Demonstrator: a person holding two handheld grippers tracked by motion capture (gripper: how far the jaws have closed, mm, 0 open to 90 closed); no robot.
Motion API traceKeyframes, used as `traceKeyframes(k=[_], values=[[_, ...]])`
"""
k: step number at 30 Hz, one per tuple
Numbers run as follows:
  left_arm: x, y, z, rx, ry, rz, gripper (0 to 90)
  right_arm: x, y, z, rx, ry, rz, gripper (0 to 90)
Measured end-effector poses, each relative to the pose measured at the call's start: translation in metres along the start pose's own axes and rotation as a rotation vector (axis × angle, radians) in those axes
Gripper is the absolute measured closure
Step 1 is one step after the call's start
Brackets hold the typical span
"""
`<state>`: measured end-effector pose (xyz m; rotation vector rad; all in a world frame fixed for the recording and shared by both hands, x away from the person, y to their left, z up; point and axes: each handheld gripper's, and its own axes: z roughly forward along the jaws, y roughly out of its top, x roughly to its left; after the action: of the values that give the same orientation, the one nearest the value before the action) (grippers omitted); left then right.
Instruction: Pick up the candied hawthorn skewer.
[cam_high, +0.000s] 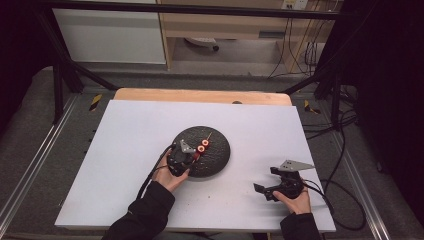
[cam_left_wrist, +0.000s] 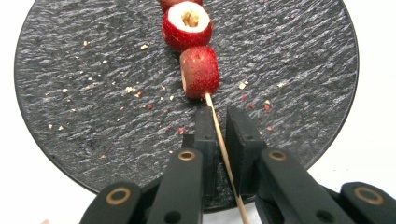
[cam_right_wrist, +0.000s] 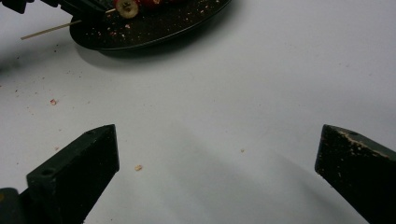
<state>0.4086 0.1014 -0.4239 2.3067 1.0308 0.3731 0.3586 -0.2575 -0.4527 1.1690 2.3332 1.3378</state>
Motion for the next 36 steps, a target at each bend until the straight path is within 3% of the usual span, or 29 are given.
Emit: traceKeyframes(k=[10,16,26,36], values=[[0.000,-0.003,-0.002,-0.004,0.036,-0.008,88.0,0.000,0.000,0.000,0.003,0.000,0.003,0.6],[0.003,-0.005,-0.003,-0.014,0.016,-0.022,88.2,0.000,0.000,0.000,0.005,0.001,0.004,0.6],[0.008,-0.017,-0.017,-0.123,0.003,-0.034,88.4,0.001,0.000,0.001,0.002,0.001,0.004,0.7],[0.018,-0.036,-0.039,-0.192,-0.016,-0.050,88.4,0.002,-0.001,0.002,-0.005,0.005,0.021,0.6]])
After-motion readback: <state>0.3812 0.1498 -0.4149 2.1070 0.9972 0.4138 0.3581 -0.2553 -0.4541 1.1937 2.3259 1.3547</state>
